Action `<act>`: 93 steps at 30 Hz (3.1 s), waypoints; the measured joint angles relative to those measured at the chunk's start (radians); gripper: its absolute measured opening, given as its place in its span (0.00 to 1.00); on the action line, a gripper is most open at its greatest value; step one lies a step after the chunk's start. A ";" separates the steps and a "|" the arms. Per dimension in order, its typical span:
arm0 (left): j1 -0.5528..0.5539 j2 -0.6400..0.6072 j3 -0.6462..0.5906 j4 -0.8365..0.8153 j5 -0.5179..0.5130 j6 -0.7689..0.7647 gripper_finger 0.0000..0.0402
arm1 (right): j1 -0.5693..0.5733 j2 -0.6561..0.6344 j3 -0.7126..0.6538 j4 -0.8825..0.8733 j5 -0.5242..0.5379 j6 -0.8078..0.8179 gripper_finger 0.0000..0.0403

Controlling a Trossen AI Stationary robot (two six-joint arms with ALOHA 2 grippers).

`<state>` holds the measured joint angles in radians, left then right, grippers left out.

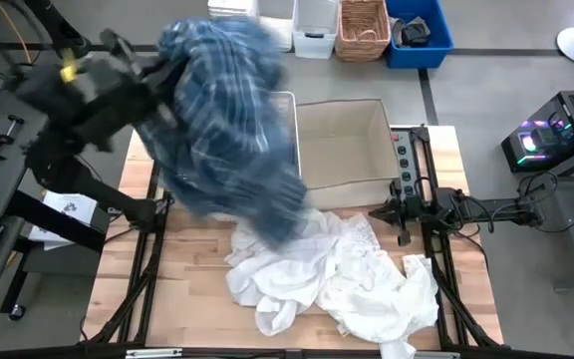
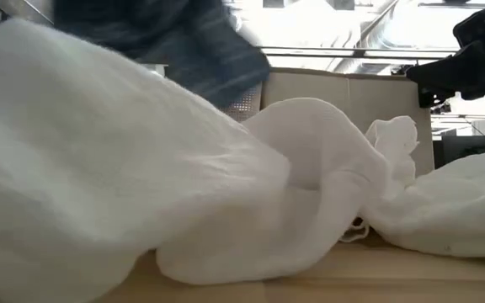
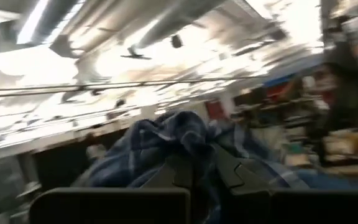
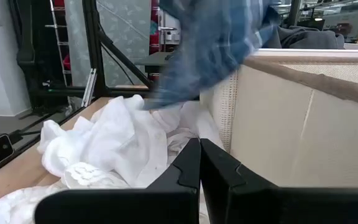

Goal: Sort clothes
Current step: Put the blue patterned long sleeve into the white bin

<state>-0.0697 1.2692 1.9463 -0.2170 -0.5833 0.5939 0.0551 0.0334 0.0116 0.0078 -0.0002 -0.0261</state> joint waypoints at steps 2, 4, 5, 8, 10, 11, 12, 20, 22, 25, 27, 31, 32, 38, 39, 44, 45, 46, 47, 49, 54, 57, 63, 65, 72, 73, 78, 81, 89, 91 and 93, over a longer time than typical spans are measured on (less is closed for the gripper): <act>0.080 0.007 -0.006 0.089 0.058 -0.024 0.00 | 0.000 0.000 0.000 0.000 0.000 0.000 0.00; 0.140 0.006 -0.006 0.183 0.152 -0.088 0.00 | 0.000 0.000 0.000 0.000 0.000 0.000 0.00; 0.166 -0.001 0.000 0.226 0.207 -0.122 0.00 | 0.000 0.000 0.000 0.000 0.000 0.000 0.00; 0.227 -0.003 0.046 0.320 0.316 -0.193 0.00 | 0.000 0.000 0.000 0.000 0.000 0.000 0.00; 0.260 0.023 0.078 0.399 0.360 -0.232 0.00 | 0.000 0.000 0.000 0.000 0.000 0.000 0.00; 0.276 0.042 0.093 0.432 0.385 -0.254 0.00 | 0.000 0.000 0.000 0.000 0.000 0.000 0.00; 0.293 0.063 0.110 0.461 0.416 -0.280 0.00 | 0.000 0.000 0.000 0.000 0.000 0.000 0.00; 0.389 0.140 0.195 0.280 0.341 -0.213 0.00 | 0.000 0.000 0.000 0.000 0.000 0.000 0.00; 0.415 0.152 0.183 0.240 0.245 -0.146 0.00 | 0.000 0.000 0.000 0.000 0.000 0.000 0.00; 0.449 0.165 0.165 0.182 0.115 -0.069 0.00 | 0.000 0.000 0.000 0.000 0.000 0.000 0.00; 0.466 0.170 0.157 0.149 0.043 -0.008 0.00 | 0.000 0.000 0.000 0.000 0.000 0.000 0.00; 0.517 0.156 0.163 0.186 -0.062 0.077 0.00 | 0.000 0.000 0.000 0.000 0.000 0.000 0.00; 0.534 0.154 0.164 0.191 -0.056 0.067 0.00 | 0.000 0.000 0.000 0.000 0.000 0.000 0.00; 0.580 0.162 0.162 0.043 0.057 -0.114 0.00 | 0.000 0.000 0.000 0.000 0.000 0.000 0.00; 0.580 0.166 0.160 -0.013 0.082 -0.153 0.00 | 0.000 0.000 0.000 0.000 0.000 0.000 0.00; 0.581 0.165 0.162 -0.265 0.316 -0.417 0.00 | 0.000 0.000 0.000 0.000 0.000 0.000 0.00; 0.581 0.165 0.161 -0.313 0.392 -0.468 0.00 | 0.000 0.000 0.000 0.000 0.000 0.000 0.00; 0.575 0.165 0.148 -0.342 0.468 -0.508 0.00 | 0.000 0.000 0.000 0.000 0.000 0.000 0.00; 0.560 0.163 0.124 -0.367 0.530 -0.536 0.00 | 0.000 0.000 0.000 0.000 0.000 0.000 0.00; 0.526 0.146 0.040 -0.406 0.582 -0.570 0.00 | 0.000 0.000 0.000 0.000 0.000 0.000 0.00; 0.423 0.007 -0.358 -0.254 0.558 -0.633 0.00 | 0.000 0.000 0.000 0.000 0.000 0.000 0.00; 0.384 -0.132 -0.665 -0.011 0.490 -0.724 0.00 | 0.000 0.000 0.000 0.000 0.000 0.000 0.00; 0.368 -0.356 -1.092 0.196 0.226 -0.859 0.00 | 0.000 0.000 0.000 0.000 0.000 0.000 0.00; 0.368 -0.391 -1.182 0.198 0.134 -0.942 0.00 | 0.000 0.000 0.000 0.000 0.000 0.000 0.00; 0.371 -0.308 -1.312 0.084 0.008 -1.204 0.00 | 0.000 0.000 0.000 0.000 0.000 0.000 0.00; 0.375 -0.280 -1.306 0.036 -0.007 -1.201 0.00 | 0.000 0.000 0.000 0.000 0.000 0.000 0.00; 0.394 -0.150 -1.182 -0.103 0.061 -1.055 0.00 | 0.000 0.000 0.000 0.000 0.000 0.000 0.00; 0.406 -0.065 -1.054 -0.242 0.093 -0.896 0.00 | 0.000 0.000 0.000 0.000 0.000 0.000 0.00; 0.464 0.232 -0.760 -0.601 0.212 -0.493 0.00 | 0.000 0.000 0.000 0.000 -0.001 0.000 0.00; 0.463 0.298 -0.730 -0.650 0.248 -0.427 0.00 | 0.000 0.000 0.000 0.000 -0.001 0.000 0.00; 0.460 0.375 -0.725 -0.688 0.280 -0.368 0.00 | 0.000 0.000 0.000 0.000 -0.001 0.000 0.00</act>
<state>0.3902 1.6443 1.2210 -0.9053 -0.3029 0.2261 0.0555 0.0334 0.0116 0.0082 -0.0013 -0.0261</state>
